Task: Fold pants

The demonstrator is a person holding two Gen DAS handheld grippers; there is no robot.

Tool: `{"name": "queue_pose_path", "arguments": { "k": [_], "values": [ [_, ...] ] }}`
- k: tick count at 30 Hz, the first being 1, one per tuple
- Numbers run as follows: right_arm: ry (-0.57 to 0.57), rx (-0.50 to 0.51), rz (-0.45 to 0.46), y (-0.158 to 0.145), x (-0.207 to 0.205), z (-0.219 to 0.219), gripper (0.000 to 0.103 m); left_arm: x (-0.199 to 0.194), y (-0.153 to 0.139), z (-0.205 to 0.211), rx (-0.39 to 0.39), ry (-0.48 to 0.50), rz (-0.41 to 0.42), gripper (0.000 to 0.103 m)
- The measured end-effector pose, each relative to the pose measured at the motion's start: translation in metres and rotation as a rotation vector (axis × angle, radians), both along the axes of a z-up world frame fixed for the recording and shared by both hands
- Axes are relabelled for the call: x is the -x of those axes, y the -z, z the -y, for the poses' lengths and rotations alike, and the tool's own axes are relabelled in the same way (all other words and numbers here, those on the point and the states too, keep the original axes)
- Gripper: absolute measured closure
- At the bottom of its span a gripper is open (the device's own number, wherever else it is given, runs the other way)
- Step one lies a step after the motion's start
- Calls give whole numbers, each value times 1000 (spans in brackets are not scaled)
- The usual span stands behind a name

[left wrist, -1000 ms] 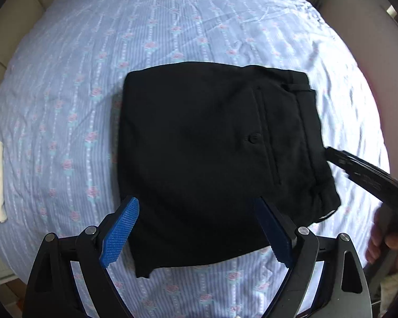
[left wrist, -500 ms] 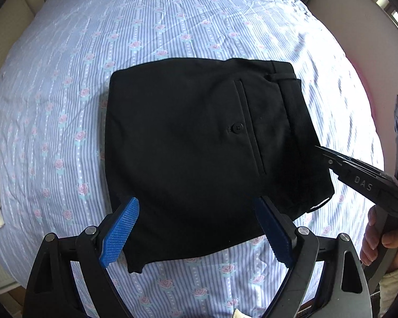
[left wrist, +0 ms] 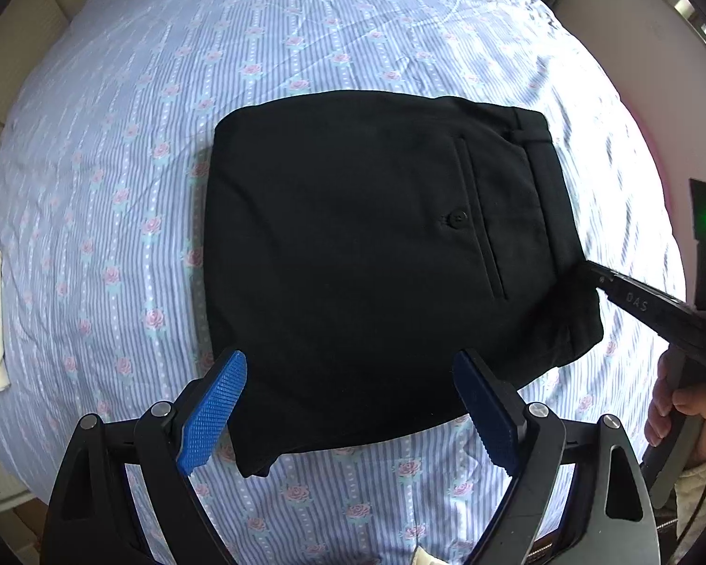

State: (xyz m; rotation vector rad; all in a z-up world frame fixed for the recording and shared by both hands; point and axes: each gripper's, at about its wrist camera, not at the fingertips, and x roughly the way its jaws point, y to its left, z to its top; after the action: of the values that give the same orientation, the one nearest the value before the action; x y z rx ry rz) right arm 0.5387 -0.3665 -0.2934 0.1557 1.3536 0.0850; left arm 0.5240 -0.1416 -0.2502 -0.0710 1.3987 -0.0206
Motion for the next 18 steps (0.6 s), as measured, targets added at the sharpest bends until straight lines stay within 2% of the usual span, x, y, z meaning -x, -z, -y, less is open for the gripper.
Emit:
{"name": "queue_pose_path", "arguments": {
  "k": [9, 11, 12, 13, 15, 18],
  "values": [
    [19, 87, -63, 25, 1, -2, 97, 5, 7, -11, -29, -44, -14, 13],
    [45, 72, -52, 23, 7, 3, 94, 5, 8, -14, -32, -59, -17, 13],
    [55, 56, -41, 19, 11, 6, 86, 5, 9, -15, -34, -63, -15, 13],
    [64, 44, -26, 14, 16, 9, 68, 6, 9, -16, -39, -68, -9, 13],
    [88, 12, 28, 0, 29, 14, 43, 9, 9, -18, -58, -75, 3, 13],
    [114, -63, 53, -6, 44, 19, 38, 13, 12, -21, -87, -88, 1, 13]
  ]
}}
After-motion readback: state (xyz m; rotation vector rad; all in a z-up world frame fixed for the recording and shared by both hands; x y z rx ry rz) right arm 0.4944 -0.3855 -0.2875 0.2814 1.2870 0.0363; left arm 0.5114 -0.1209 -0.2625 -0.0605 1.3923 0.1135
